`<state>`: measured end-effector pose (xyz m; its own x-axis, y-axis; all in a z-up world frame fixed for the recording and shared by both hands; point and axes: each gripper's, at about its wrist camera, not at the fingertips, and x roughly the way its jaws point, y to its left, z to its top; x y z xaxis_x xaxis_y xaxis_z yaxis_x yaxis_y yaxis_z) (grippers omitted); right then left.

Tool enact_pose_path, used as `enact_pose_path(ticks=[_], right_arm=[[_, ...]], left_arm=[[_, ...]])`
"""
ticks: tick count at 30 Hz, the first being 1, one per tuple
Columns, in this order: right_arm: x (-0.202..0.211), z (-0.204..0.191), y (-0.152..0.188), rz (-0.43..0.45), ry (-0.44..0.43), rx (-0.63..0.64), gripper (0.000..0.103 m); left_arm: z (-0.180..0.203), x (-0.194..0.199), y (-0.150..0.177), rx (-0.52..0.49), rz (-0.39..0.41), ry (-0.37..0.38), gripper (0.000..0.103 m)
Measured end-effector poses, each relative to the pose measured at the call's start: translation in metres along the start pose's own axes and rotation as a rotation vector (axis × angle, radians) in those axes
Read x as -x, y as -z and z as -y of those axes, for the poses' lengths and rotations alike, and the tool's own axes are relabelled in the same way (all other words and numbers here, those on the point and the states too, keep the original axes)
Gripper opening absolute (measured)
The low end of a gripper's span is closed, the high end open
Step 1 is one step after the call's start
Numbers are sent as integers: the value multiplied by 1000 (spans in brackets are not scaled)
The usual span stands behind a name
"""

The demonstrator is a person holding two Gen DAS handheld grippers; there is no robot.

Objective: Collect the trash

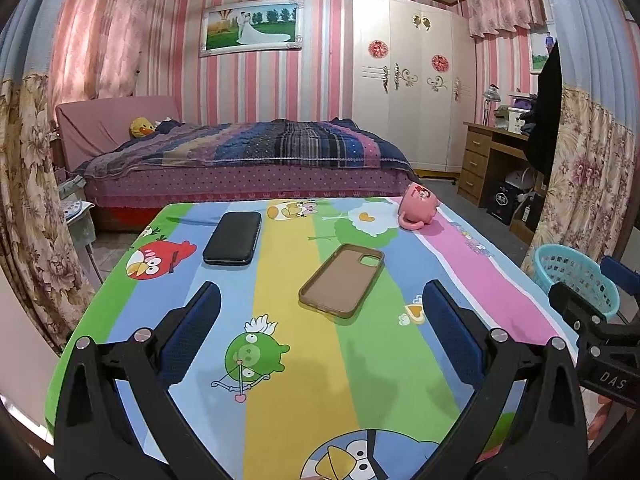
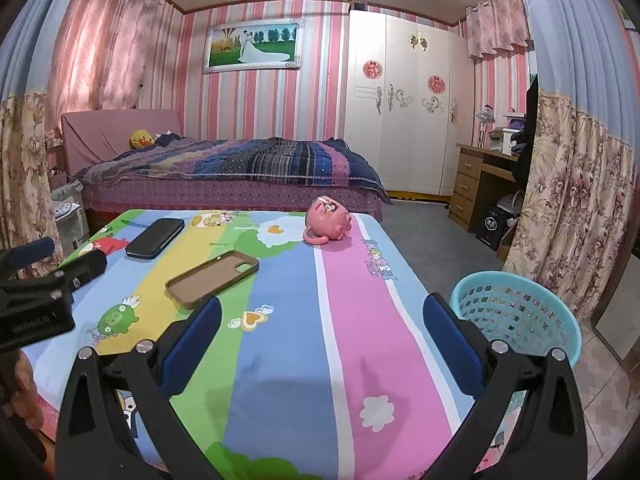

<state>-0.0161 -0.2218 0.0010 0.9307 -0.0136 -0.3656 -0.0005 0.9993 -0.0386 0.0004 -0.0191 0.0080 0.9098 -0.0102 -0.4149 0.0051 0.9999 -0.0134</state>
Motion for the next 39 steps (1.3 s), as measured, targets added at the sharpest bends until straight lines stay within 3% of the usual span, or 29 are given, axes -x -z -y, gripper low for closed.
enact_pose_path(ticks=[39], right_arm=[[-1, -4, 2, 7, -2, -7, 99]], left_arm=[[6, 7, 2, -31, 24, -52, 98]])
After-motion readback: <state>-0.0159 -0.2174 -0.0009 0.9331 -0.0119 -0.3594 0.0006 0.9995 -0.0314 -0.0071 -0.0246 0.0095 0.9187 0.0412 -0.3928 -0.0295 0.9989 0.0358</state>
